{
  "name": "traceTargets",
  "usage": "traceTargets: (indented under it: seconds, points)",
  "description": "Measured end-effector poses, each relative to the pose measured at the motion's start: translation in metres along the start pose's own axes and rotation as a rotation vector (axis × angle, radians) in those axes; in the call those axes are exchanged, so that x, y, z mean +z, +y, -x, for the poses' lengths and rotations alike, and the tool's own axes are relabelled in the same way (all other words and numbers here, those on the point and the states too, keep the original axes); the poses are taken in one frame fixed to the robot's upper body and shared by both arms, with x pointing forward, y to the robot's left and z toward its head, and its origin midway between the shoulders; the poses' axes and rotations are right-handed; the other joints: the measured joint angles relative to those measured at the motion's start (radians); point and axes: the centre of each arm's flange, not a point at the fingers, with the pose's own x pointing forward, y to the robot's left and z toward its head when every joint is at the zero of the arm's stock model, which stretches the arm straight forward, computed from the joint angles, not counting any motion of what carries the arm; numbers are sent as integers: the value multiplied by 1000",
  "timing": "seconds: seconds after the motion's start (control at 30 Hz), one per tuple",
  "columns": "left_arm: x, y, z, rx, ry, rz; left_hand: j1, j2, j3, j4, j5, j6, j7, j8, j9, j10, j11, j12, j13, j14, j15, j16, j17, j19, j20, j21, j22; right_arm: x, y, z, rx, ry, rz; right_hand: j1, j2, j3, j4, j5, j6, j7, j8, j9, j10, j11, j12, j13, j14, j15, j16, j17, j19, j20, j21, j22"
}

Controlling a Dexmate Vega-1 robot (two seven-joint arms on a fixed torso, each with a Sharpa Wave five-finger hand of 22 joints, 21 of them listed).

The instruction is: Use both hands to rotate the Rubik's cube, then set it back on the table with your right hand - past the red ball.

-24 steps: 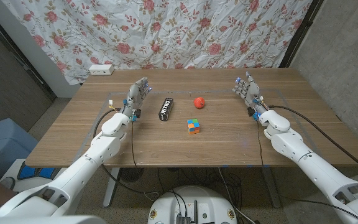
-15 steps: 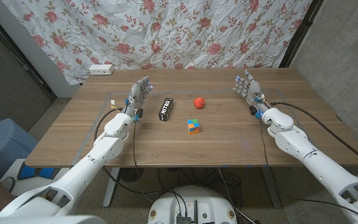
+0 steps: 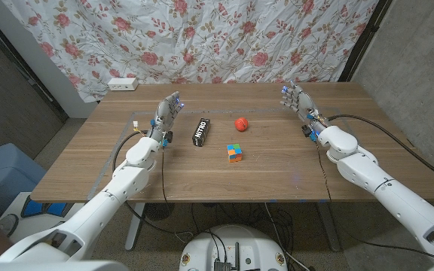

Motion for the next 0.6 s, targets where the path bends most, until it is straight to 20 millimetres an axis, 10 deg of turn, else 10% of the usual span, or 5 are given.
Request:
traceTargets:
  seconds: [0.6]
  points:
    - [3, 0, 8, 14, 3, -12, 0, 0, 7, -7, 0, 5, -5, 3, 0, 5, -5, 3, 0, 5, -5, 0, 0, 0, 0, 0, 0, 26, 13, 10, 58, -11, 226, 32, -3, 17, -21, 0, -4, -15, 0, 0, 0, 0, 0, -11, 3, -11, 0, -22, -7, -7, 0, 0]
